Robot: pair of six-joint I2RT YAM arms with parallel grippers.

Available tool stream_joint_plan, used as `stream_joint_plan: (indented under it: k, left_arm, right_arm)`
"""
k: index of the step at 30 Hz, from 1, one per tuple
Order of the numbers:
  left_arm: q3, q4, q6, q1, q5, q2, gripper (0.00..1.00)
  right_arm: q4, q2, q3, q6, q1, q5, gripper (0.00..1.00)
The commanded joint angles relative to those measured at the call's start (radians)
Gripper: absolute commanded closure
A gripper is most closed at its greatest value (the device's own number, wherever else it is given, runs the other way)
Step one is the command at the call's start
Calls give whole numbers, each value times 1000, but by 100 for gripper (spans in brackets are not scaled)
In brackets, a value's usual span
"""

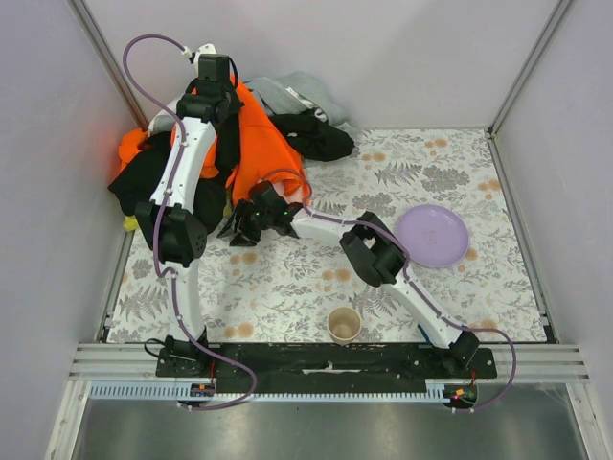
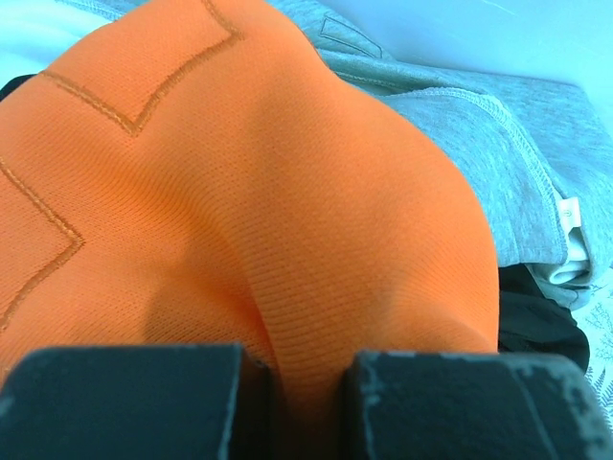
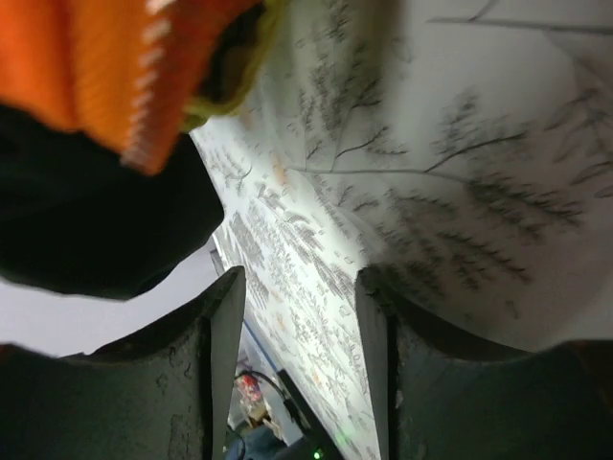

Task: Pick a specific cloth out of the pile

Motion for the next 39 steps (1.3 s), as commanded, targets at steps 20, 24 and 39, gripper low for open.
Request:
stream_joint_plan:
  k: [20, 24, 39]
  left_arm:
    - [-12, 227, 4, 1, 25, -135, 98]
    - [-29, 226, 7, 0, 24, -140, 98]
    - [-63, 216, 9, 1, 22, -146, 98]
  right_arm:
    - [227, 207, 216, 251, -88, 44, 42]
    - [298, 218, 221, 285, -86, 21, 43]
    - [416, 303, 300, 388, -77, 23, 41]
